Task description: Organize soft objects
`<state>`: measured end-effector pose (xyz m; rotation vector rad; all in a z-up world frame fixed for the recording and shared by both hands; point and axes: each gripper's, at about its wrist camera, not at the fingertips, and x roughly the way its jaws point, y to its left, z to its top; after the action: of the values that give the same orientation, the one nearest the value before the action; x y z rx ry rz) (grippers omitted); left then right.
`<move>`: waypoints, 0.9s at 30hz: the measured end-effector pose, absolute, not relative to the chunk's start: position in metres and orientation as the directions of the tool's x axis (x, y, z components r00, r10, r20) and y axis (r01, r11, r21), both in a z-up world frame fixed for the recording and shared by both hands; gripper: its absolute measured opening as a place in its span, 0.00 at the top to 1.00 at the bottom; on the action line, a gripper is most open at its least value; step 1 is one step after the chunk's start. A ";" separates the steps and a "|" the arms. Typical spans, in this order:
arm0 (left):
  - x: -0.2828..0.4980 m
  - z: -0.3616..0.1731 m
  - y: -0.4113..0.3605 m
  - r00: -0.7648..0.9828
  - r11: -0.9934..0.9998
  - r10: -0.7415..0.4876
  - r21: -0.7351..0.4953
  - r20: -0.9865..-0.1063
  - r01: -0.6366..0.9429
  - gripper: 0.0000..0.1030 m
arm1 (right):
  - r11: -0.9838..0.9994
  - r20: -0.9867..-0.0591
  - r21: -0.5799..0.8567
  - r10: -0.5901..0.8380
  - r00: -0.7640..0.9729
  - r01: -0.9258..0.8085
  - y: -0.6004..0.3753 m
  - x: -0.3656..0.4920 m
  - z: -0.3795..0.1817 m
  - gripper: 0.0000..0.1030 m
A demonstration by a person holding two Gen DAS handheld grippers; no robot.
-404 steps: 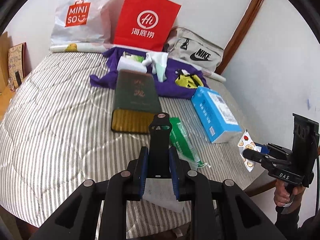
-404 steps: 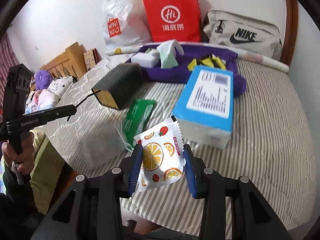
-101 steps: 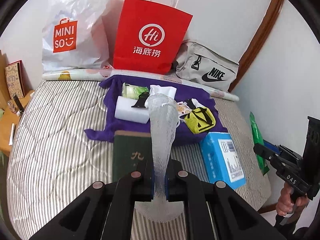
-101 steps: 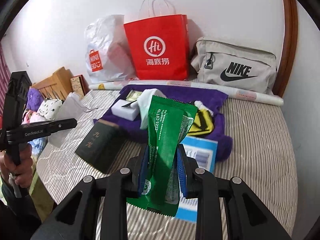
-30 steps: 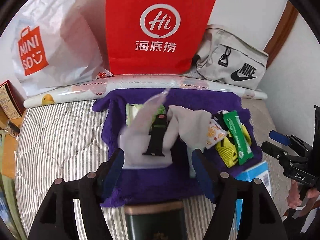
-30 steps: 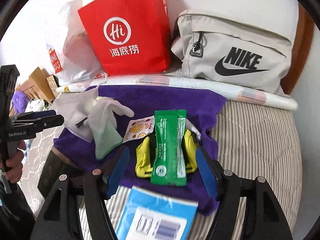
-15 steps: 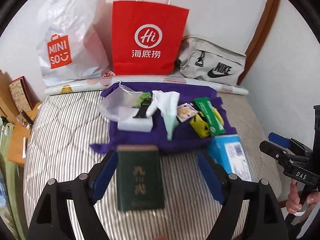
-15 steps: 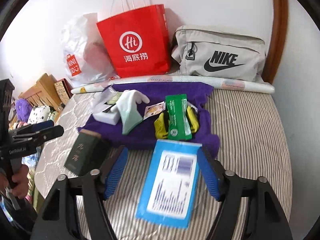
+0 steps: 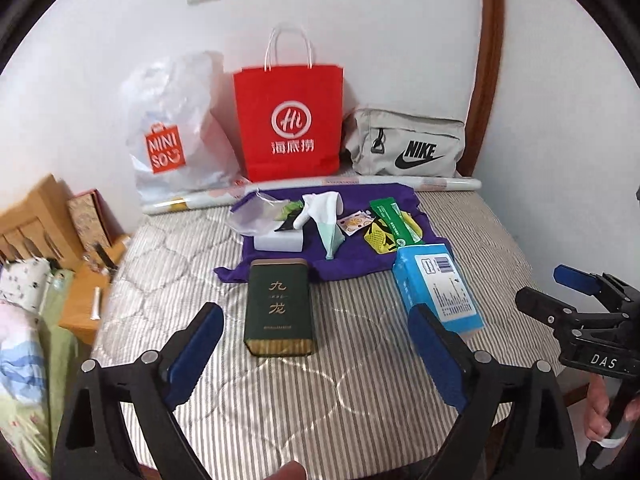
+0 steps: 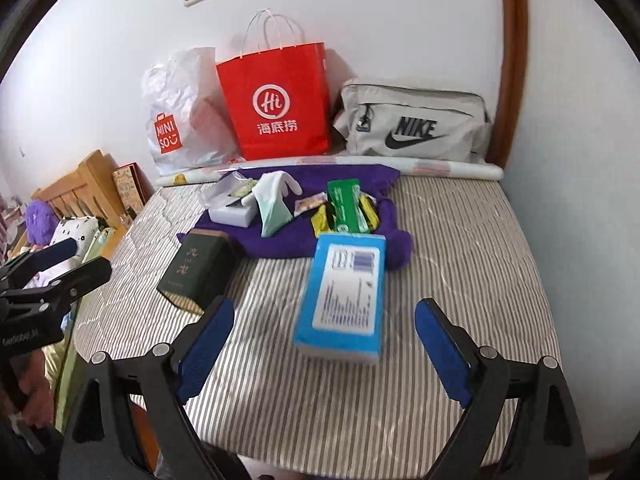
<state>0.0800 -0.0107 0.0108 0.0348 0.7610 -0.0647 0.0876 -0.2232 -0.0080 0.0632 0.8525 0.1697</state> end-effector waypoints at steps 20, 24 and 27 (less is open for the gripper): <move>0.009 0.016 -0.016 0.765 0.999 -0.039 -0.009 -0.643 0.044 0.07 | 0.988 -0.693 0.113 0.153 0.704 -0.104 -0.221 0.010 0.006 0.11; 0.006 0.016 -0.016 0.768 0.999 -0.038 -0.009 -0.639 0.041 0.07 | 0.987 -0.690 0.123 0.157 0.706 -0.099 -0.225 0.006 0.006 0.11; 0.004 0.015 -0.018 0.768 0.999 -0.041 -0.008 -0.639 0.047 0.07 | 0.987 -0.687 0.122 0.157 0.710 -0.100 -0.226 0.003 0.007 0.11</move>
<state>0.0039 -0.0184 0.0154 0.0081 0.6929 -0.0476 0.0026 -0.2260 0.0069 0.0778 0.7690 0.1424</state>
